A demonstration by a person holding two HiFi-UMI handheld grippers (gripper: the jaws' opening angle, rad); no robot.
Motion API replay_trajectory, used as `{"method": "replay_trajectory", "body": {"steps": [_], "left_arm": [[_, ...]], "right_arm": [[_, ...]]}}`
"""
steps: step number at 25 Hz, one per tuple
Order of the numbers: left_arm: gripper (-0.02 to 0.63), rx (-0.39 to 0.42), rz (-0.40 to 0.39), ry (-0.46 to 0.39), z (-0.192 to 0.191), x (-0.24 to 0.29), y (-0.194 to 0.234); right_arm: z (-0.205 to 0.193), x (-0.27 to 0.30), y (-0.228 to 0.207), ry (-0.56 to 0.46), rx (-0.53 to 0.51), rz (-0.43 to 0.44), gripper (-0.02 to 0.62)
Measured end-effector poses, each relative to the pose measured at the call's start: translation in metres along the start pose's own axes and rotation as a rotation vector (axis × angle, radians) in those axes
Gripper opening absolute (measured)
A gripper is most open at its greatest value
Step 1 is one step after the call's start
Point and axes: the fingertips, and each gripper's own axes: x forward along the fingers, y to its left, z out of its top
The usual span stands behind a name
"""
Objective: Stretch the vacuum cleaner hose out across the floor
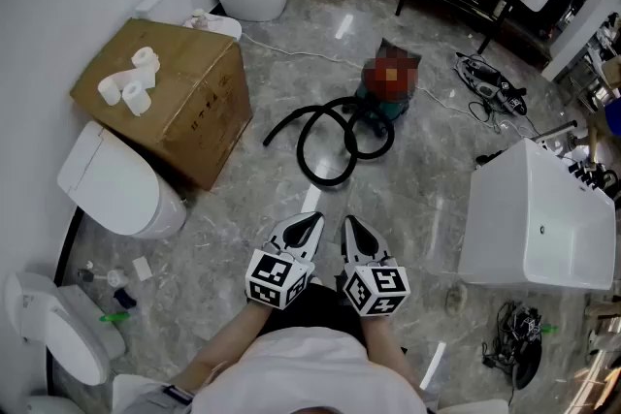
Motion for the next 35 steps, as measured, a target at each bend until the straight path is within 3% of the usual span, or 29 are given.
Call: {"method": "replay_trajectory", "body": {"steps": [16,35], "left_arm": [[0.009,0.000,0.022,-0.006,0.002,0.002,0.001],[0.009,-0.016,0.064,0.001,-0.003,-0.001,0.000]], "right_arm": [[0.002,0.003,0.002,-0.006,-0.025,0.021,0.015],[-0.003,-0.003,-0.013,-0.012,0.038,0.017,0.017]]}}
